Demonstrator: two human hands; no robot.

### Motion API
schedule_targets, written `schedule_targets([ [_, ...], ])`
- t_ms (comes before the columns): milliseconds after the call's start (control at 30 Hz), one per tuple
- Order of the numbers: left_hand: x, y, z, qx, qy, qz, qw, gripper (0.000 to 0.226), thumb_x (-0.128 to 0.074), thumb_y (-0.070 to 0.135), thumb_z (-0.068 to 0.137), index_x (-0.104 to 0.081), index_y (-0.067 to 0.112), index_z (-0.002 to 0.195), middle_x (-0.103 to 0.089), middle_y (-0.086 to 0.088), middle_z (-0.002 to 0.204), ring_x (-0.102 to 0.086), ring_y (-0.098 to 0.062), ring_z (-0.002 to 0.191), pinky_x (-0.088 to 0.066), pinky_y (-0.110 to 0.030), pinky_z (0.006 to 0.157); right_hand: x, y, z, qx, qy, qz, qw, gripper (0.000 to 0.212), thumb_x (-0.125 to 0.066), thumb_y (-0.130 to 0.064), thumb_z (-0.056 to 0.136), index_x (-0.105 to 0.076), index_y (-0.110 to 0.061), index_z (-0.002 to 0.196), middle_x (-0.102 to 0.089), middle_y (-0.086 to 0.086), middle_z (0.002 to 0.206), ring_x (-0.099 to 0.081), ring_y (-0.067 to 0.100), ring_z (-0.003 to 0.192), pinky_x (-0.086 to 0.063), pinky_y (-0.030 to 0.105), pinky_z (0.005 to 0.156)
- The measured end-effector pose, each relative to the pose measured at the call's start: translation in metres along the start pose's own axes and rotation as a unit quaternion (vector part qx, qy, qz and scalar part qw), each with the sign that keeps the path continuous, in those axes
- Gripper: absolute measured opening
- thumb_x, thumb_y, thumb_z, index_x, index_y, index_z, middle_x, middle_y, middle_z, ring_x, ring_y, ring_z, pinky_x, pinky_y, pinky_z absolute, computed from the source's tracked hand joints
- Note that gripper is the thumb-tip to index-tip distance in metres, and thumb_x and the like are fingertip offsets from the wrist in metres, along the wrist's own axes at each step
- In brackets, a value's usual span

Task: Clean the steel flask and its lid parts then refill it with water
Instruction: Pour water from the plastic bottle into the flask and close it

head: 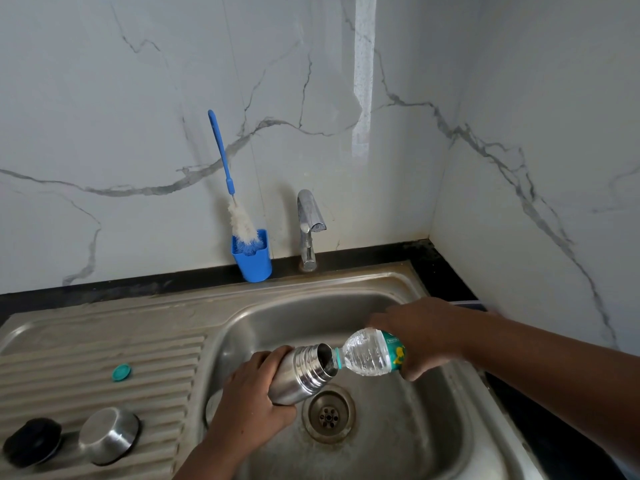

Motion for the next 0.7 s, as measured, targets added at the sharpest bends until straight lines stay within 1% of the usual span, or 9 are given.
schedule_targets([
  [200, -0.0017, -0.0005, -0.0017, -0.003, -0.004, 0.001, 1.000, 0.085, -0.060, 0.048, 0.046, -0.035, 0.048, 0.127, -0.046, 0.024, 0.109, -0.063, -0.019, 0.100, -0.050, -0.040, 0.087, -0.0015, -0.0009, 0.0008, 0.003, -0.001, 0.000, 1.000, 0.072, -0.076, -0.042, 0.069, -0.039, -0.034, 0.131, -0.057, -0.007, 0.118, -0.057, 0.013, 0.101, -0.045, 0.028, 0.078],
  [333, -0.0022, -0.0011, -0.0026, -0.002, 0.002, 0.006, 1.000, 0.085, -0.060, 0.049, 0.046, -0.036, 0.047, 0.128, -0.045, 0.024, 0.110, -0.063, -0.020, 0.100, -0.048, -0.038, 0.086, -0.0033, -0.0002, 0.0013, 0.005, 0.003, -0.001, 1.000, 0.074, -0.076, -0.042, 0.069, -0.038, -0.034, 0.132, -0.057, -0.006, 0.118, -0.057, 0.014, 0.100, -0.044, 0.028, 0.077],
  [567, -0.0030, -0.0007, -0.0010, -0.005, 0.000, 0.007, 1.000, 0.085, -0.061, 0.048, 0.047, -0.036, 0.048, 0.128, -0.045, 0.025, 0.110, -0.062, -0.019, 0.101, -0.050, -0.041, 0.089, -0.0056, 0.0013, 0.0026, 0.003, 0.001, -0.004, 1.000, 0.075, -0.077, -0.043, 0.069, -0.038, -0.034, 0.133, -0.057, -0.006, 0.119, -0.057, 0.013, 0.100, -0.040, 0.027, 0.073],
  [700, -0.0035, -0.0004, -0.0003, -0.003, -0.002, 0.011, 1.000, 0.085, -0.061, 0.048, 0.047, -0.036, 0.047, 0.129, -0.045, 0.024, 0.110, -0.061, -0.018, 0.102, -0.049, -0.040, 0.089, -0.0058, 0.0020, 0.0028, 0.003, 0.001, -0.002, 1.000, 0.075, -0.077, -0.043, 0.069, -0.038, -0.034, 0.132, -0.057, -0.006, 0.119, -0.057, 0.013, 0.101, -0.043, 0.027, 0.075],
])
Point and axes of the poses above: each hand's wrist, its own z-axis towards the middle knuckle, its own x-axis out of the back of the hand, y = z × x, the point moved 6 cm from there along z, towards the middle knuckle
